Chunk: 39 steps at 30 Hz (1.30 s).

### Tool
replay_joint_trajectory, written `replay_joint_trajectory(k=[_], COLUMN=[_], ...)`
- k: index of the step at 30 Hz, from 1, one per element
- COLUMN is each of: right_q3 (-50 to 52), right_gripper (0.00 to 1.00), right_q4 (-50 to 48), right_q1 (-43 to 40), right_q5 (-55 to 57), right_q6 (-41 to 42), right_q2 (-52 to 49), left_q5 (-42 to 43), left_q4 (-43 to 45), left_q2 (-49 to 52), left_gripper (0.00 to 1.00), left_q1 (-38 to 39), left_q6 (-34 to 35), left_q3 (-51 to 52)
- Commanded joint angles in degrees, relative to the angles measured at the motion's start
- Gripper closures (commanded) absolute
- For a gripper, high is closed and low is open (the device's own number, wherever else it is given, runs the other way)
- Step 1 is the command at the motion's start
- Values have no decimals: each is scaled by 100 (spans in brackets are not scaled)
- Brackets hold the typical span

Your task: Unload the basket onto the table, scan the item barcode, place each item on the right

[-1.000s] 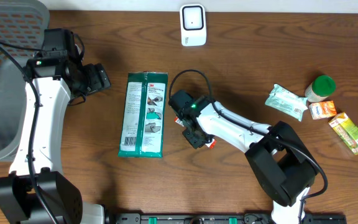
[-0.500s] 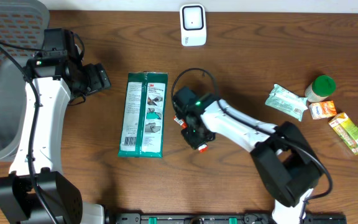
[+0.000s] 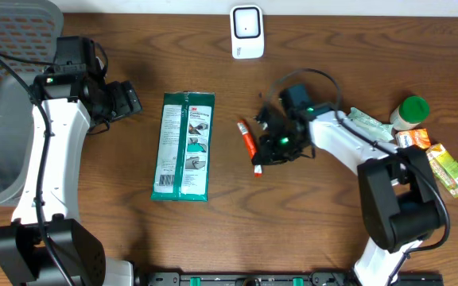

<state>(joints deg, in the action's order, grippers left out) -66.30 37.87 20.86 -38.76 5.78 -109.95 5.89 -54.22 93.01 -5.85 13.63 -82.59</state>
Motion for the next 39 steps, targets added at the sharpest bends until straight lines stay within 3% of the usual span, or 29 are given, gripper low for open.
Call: replay_joint_trajectory(k=[1, 9, 10, 13, 21, 25, 32, 38, 39], right_q3=[472, 1344, 1429, 1576, 1578, 1491, 734, 691, 710], right_gripper=[99, 96, 92, 59, 42, 43, 43, 48, 38], right_q4=[-608, -1919, -2037, -2205, -2133, -1845, -605, -1134, -1244], right_q1=[-278, -745, -778, -846, -892, -883, -634, 9, 101], right_q5=[-1421, -2002, -2002, -1958, -1799, -1182, 1021, 2367, 2424], right_q6=[37, 879, 1003, 1137, 1169, 1493, 1980, 3101, 3357], right_q2=[107, 109, 109, 107, 109, 227, 929, 1191, 1167], left_q5=[-9, -9, -9, -9, -9, -9, -9, -9, -9], left_q4=[-35, -35, -35, -35, -33, -35, -35, -35, -35], left_q2=[22, 22, 22, 22, 22, 22, 22, 22, 22], left_gripper=[8, 8, 8, 7, 8, 8, 8, 8, 8], left_q1=[-24, -24, -24, -24, -24, -24, -24, -24, -24], left_q6=[-33, -33, -33, -33, -33, -33, -33, -33, -33], left_q3=[-15, -15, -15, -15, -15, -15, -15, -15, -15])
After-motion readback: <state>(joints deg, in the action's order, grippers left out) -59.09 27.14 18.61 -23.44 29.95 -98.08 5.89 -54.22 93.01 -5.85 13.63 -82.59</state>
